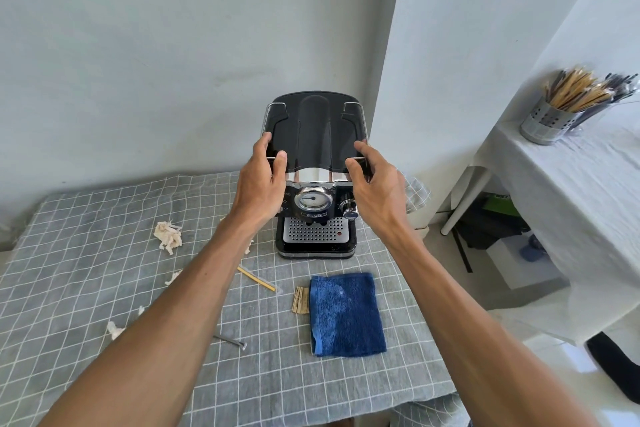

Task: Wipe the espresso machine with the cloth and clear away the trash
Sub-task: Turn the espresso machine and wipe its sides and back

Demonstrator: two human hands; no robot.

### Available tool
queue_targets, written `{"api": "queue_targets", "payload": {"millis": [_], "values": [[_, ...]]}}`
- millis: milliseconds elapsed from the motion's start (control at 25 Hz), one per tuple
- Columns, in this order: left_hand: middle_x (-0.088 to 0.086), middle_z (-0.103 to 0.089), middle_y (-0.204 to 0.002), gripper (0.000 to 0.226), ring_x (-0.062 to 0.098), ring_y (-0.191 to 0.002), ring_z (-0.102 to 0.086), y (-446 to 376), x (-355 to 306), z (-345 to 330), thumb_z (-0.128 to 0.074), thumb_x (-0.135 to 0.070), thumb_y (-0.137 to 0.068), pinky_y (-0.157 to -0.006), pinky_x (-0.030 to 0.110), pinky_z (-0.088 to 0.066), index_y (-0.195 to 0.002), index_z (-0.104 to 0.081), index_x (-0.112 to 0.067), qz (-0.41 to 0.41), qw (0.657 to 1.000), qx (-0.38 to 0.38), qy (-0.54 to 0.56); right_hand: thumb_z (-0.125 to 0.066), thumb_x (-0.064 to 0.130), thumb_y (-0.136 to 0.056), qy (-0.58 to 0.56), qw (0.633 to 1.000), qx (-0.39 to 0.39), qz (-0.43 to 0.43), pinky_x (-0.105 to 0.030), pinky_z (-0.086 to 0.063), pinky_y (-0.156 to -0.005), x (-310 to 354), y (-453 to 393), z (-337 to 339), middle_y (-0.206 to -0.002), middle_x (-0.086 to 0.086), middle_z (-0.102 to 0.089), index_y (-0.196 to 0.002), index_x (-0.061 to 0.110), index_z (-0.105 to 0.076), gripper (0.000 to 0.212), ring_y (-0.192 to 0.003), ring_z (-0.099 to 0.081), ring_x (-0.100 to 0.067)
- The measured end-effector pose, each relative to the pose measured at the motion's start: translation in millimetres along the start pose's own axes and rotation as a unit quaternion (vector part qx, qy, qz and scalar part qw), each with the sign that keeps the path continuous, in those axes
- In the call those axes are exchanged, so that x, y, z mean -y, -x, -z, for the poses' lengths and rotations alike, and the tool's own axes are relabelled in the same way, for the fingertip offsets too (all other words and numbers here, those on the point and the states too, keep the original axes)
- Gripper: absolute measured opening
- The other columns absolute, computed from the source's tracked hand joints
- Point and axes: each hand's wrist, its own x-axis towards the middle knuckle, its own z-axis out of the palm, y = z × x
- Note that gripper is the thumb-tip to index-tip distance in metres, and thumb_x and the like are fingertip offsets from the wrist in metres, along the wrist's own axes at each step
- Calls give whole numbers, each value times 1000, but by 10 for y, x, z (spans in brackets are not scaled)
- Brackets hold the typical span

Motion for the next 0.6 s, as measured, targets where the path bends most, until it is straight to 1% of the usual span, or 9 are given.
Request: {"api": "queue_targets", "payload": {"millis": [80, 160, 240, 280, 320, 400, 440, 520, 600], "values": [[14, -62, -138, 51, 24, -96, -69, -31, 36, 59, -42, -31, -111, -72, 3, -41, -158, -33, -14, 3, 1000, 3, 0, -58, 36, -105, 13, 1000, 4, -3, -9, -43, -52, 38, 57, -65, -106, -2, -63, -150, 20, -53, 48, -52, -44, -6], [2, -65, -123, 50, 11, -80, -69, -45, 72, 128, -42, -30, -111, -66, 7, -45, -159, -34, -16, 7, 1000, 4, 7, -58, 38, -105, 27, 1000, -3, -1, -12, -49, -61, 93, 141, -141, -111, -2, -65, -152, 20, -50, 51, -54, -52, -3], [-5, -63, -128, 50, 11, -94, -71, -58, 138, 196, -41, -30, -111, -85, 17, -51, -159, -34, -18, 6, 1000, 5, 8, -59, 35, -105, 18, 1000, -12, 4, -28, -58, -94, 137, 233, -237, -141, -6, -65, -152, 15, -50, 52, -107, -71, -7], [1, -59, -143, 50, 17, -112, -68, -63, 185, 234, -41, -30, -111, -98, 25, -48, -159, -33, -18, 4, 1000, 8, 4, -59, 35, -105, 17, 1000, -9, 9, -35, -52, -109, 152, 282, -289, -149, -5, -58, -152, 13, -50, 52, -133, -59, -11], [6, -50, -155, 50, 21, -129, -61, -64, 239, 275, -40, -31, -112, -108, 31, -44, -160, -33, -19, 0, 1000, 13, -1, -60, 35, -105, 25, 1000, -7, 17, -40, -49, -113, 159, 342, -343, -151, -5, -56, -151, 13, -51, 51, -142, -51, -15], [9, -40, -163, 51, 26, -139, -53, -52, 322, 340, -39, -32, -112, -116, 39, -41, -160, -31, -20, -6, 1000, 26, 0, -62, 36, -104, 49, 998, -24, 33, -46, -60, -98, 156, 446, -425, -148, -5, -57, -147, 14, -55, 49, -124, -68, -21], [9, -40, -163, 51, 28, -135, -57, -48, 342, 359, -39, -33, -112, -114, 43, -43, -160, -31, -21, -5, 999, 32, 6, -64, 38, -103, 60, 997, -39, 35, -44, -65, -85, 153, 476, -434, -143, -6, -62, -146, 16, -58, 49, -99, -76, -19], [12, -43, -160, 50, 29, -120, -67, -31, 342, 358, -39, -36, -112, -107, 48, -50, -159, -33, -22, 4, 1000, 24, 11, -63, 45, -101, 86, 994, -59, 45, -32, -63, -61, 142, 447, -394, -118, -8, -77, -142, 20, -62, 48, -54, -64, -11], [17, -48, -155, 47, 33, -130, -59, 25, 292, 284, -41, -35, -111, -110, 52, -45, -154, -39, -18, 8, 1000, -29, -1, -57, 47, -103, 98, 989, -85, 72, -15, -50, -45, 120, 293, -294, -91, 0, -81, -126, 20, -72, 39, -46, -64, -7]]}}
